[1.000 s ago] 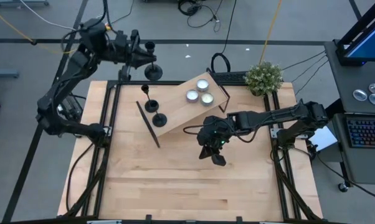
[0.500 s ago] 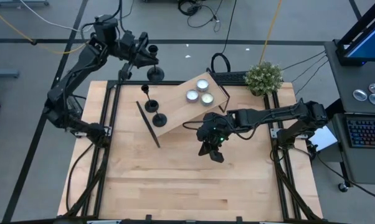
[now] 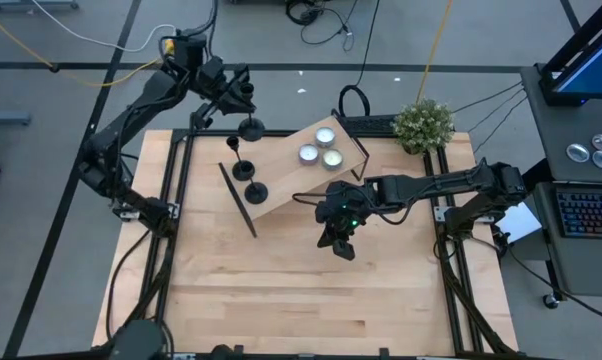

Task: Pick & Place candle stick holders
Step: Put the black candle holder on the shelf

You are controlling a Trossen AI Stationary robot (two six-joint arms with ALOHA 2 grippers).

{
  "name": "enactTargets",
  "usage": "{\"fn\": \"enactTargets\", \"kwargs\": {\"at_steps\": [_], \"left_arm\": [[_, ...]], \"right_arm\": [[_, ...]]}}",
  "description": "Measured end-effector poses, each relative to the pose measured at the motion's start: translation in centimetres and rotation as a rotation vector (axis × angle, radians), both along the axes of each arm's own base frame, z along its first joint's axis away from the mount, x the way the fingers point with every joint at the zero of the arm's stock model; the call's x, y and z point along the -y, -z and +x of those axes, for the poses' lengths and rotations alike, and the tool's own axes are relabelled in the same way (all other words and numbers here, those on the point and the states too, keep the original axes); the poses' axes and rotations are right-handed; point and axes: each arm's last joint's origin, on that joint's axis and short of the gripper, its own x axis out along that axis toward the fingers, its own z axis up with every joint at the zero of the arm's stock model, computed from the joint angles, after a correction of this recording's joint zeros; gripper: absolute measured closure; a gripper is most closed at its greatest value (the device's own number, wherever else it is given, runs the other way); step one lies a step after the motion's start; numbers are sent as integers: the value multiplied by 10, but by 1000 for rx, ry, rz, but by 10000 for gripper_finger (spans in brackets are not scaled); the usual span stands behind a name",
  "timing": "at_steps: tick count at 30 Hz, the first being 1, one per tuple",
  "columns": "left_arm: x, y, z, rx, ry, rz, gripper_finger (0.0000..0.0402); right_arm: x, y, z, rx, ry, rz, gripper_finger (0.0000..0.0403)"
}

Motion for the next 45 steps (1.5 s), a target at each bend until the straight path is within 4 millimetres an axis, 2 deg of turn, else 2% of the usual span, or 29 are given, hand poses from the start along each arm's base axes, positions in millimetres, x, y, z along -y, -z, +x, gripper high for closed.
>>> {"fn": "enactTargets", "kwargs": {"at_steps": [9,23,29,37,45], "left_arm": [[8,14,14,4,41,17,388],[29,16,46,-74,-111,80,388],[30,16,47,-110,-138,34,388],[45,1,32,-133,-222,36,388],[59,6,42,-161,-206,87,388]], "right_arm": [[1,-3,3,39,39,-3,403],[1,-3,4,28,68,2,403],[1,-3,4,29,67,1,403],[1,-3,3,31,60,-5,403],[1,-3,3,40,45,-20,403]]}}
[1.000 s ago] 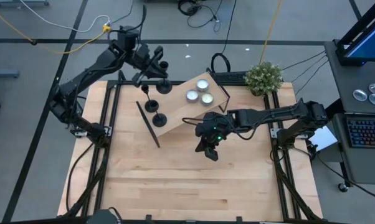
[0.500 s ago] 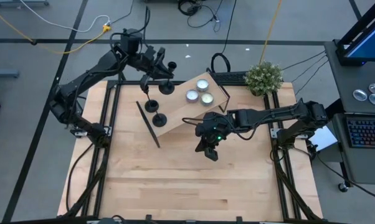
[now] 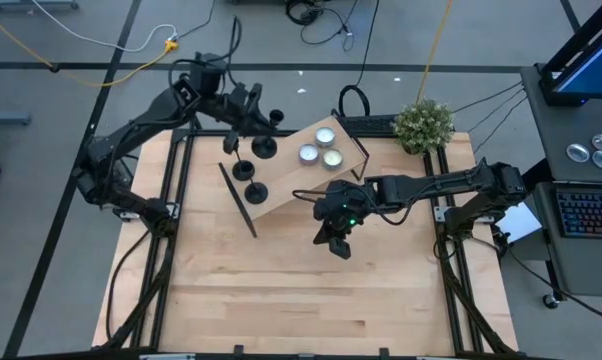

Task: Pick & Place candle stick holders
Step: Put the black candle holder on the shelf

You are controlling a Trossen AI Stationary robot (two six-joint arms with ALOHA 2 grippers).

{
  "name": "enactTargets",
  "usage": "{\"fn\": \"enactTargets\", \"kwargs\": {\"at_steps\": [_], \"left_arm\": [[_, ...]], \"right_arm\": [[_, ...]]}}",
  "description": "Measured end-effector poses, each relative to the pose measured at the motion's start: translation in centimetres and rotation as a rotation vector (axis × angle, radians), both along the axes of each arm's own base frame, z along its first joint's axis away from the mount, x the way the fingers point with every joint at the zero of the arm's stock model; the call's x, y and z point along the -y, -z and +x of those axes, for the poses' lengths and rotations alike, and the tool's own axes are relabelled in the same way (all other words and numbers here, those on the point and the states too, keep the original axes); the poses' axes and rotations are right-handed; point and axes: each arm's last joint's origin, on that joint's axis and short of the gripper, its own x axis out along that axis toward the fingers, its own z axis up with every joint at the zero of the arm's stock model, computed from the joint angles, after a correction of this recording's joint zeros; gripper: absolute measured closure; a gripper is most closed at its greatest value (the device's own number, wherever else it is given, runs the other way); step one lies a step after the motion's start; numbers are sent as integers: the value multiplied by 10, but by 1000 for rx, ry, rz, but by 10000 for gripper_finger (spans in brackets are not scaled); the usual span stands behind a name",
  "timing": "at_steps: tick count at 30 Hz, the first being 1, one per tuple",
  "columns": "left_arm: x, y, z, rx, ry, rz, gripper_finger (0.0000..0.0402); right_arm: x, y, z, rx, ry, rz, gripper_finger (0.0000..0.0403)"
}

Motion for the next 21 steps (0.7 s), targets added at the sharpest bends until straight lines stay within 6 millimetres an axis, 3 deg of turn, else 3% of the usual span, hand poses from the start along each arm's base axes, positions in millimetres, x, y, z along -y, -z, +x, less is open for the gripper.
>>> {"fn": "enactTargets", "kwargs": {"at_steps": [6,12,16,21], "left_arm": [[-23,-5,-19,91,58,7,388],[-66,6,-38,153,213,-118,388],[-88,15,-41,136,198,-180,388],[-98,24,-32,129,204,-195,388]], "right_arm": [[-1,0,0,-1,2,4,403],[-1,-2,2,5,31,38,403],[-1,-4,3,17,53,65,403],[0,-4,4,18,98,56,403]]}}
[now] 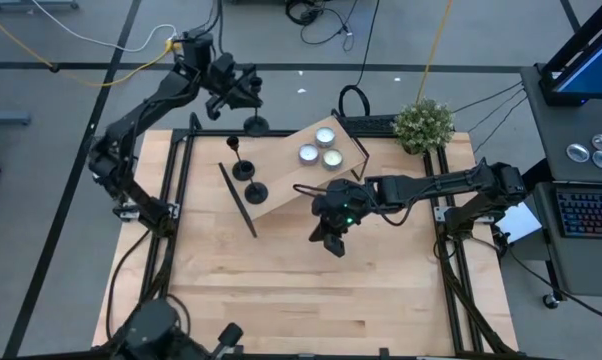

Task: Pick & Place candle stick holders
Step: Put the black candle holder on the shelf

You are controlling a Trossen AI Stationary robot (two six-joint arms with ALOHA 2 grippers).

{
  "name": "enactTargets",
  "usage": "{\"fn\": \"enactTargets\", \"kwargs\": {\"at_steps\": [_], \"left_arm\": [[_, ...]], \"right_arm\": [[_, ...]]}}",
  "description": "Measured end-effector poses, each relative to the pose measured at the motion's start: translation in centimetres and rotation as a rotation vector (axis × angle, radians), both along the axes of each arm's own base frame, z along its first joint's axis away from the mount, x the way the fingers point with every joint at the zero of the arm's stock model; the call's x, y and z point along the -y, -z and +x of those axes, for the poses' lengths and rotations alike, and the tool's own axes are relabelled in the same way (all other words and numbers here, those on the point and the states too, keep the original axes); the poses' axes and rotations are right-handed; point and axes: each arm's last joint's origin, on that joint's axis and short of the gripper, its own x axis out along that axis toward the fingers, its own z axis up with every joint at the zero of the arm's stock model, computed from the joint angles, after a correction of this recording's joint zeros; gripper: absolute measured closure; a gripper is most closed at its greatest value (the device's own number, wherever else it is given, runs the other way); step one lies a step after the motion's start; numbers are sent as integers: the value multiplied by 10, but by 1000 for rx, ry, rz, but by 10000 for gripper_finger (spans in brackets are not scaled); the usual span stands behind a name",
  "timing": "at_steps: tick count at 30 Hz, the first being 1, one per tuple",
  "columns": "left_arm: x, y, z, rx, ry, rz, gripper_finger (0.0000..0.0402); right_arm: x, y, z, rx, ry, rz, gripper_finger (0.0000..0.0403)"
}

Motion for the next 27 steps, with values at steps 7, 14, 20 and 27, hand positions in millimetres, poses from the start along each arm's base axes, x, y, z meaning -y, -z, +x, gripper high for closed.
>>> {"fn": "enactTargets", "kwargs": {"at_steps": [7,14,20,27], "left_arm": [[4,12,21,3,57,4,388],[10,22,36,0,102,1,388],[15,33,43,-2,125,-1,388],[11,43,49,-19,130,-27,388]], "right_arm": [[0,0,0,-7,23,7,403],[1,0,0,-7,46,-5,403],[1,0,0,-7,49,-3,403],[1,0,1,-4,50,-2,403]]}}
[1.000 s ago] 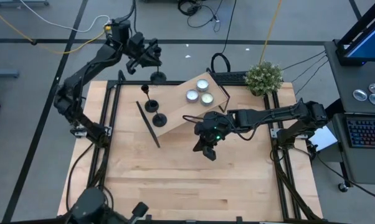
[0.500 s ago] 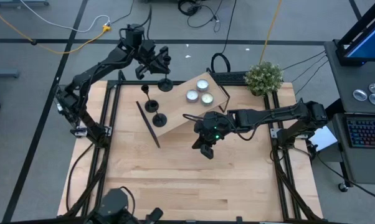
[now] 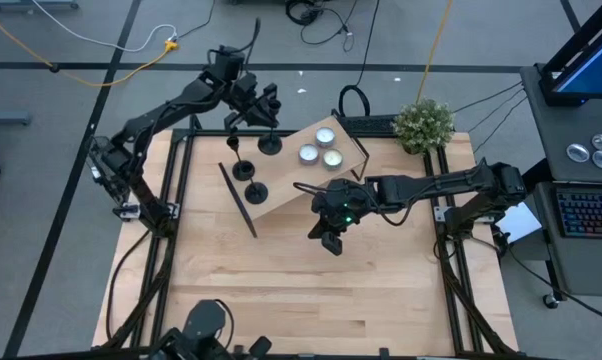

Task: Pick & Place candle stick holders
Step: Put the black candle holder on the shelf

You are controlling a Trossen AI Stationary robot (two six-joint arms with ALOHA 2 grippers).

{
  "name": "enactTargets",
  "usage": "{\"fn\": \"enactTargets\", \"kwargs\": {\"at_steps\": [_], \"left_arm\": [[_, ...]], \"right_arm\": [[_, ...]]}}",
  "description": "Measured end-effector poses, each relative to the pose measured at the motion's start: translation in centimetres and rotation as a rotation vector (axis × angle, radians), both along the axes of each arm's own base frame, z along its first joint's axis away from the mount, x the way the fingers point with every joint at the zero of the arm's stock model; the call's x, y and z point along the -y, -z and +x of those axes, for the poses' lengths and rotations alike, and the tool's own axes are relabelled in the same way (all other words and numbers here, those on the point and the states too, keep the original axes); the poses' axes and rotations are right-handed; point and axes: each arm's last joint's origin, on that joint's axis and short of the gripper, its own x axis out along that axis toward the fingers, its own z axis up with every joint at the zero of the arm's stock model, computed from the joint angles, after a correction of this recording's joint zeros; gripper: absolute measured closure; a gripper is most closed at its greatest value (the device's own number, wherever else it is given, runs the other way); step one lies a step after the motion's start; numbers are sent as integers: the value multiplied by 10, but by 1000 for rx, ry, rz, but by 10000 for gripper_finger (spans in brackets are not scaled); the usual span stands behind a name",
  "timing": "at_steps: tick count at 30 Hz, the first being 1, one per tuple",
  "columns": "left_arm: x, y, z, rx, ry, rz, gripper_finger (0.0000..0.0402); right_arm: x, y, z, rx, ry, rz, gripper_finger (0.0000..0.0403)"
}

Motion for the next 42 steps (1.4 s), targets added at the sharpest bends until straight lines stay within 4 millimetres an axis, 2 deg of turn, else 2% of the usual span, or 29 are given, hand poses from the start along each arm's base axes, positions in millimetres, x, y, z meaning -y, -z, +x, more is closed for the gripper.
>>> {"fn": "enactTargets", "kwargs": {"at_steps": [14,29,32,37,42], "left_arm": [[-11,20,9,-22,0,-27,388],[-26,5,4,25,-31,30,388],[-33,12,5,14,-39,16,388],[-49,35,7,-36,-62,-47,388],[-56,44,12,-34,-62,-45,388]], "right_arm": [[1,-1,1,3,36,12,403],[0,-4,3,41,50,32,403],[0,-4,4,40,55,37,403],[1,-4,4,37,62,43,403],[1,-4,4,38,85,33,403]]}}
